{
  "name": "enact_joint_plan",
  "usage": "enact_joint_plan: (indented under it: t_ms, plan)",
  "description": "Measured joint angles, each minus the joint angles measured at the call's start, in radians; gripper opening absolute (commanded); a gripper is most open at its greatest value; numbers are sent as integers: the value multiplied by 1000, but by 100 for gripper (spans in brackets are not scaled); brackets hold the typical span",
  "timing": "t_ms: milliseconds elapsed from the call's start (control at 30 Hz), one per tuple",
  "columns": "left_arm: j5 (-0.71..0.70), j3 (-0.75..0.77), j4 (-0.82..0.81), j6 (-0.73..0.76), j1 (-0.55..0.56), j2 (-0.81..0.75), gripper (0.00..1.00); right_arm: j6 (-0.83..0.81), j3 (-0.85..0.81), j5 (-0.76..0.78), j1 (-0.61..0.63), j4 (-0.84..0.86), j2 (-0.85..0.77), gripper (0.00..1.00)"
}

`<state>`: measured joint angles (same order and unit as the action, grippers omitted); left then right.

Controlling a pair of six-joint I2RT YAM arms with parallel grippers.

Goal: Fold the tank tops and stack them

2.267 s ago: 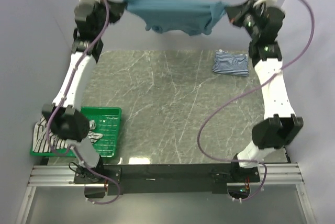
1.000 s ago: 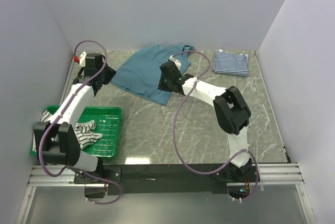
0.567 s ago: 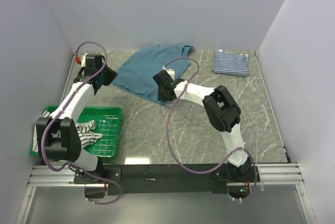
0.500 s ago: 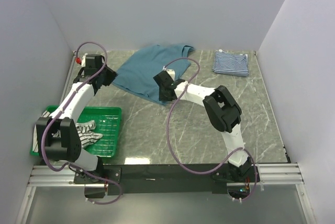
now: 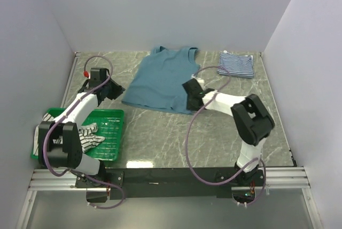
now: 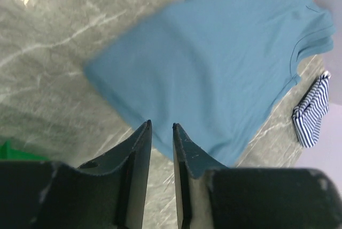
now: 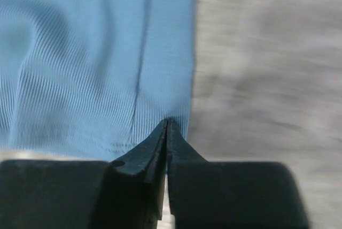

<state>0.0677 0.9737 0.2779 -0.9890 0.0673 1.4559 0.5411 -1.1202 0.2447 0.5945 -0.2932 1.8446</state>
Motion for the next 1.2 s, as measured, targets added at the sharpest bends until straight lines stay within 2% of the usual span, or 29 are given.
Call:
enact_joint_plan:
  t_ms: [33,133,400,633,1067,1100,1200]
  plan:
    - [5,-10,-3,0,2,-5,28,-4,32,-2,-21,-2,-27,19]
    - [18,-29,-11,0,10,-15,27,-14,84,7,-64,-27,-87,27]
    - [39,-39,-30,1,17,-16,26,0,90,24,-8,-51,-176,30]
    - [44,-39,-30,4,17,-16,26,22,90,21,-2,-53,-139,40]
    - [49,-39,-31,6,17,-16,25,49,79,-2,-2,-34,-85,42]
    - [49,-39,-31,6,17,-16,25,50,79,-2,-2,-33,-85,36]
    - [49,-39,-34,7,17,-16,24,53,79,-2,-2,-32,-84,31]
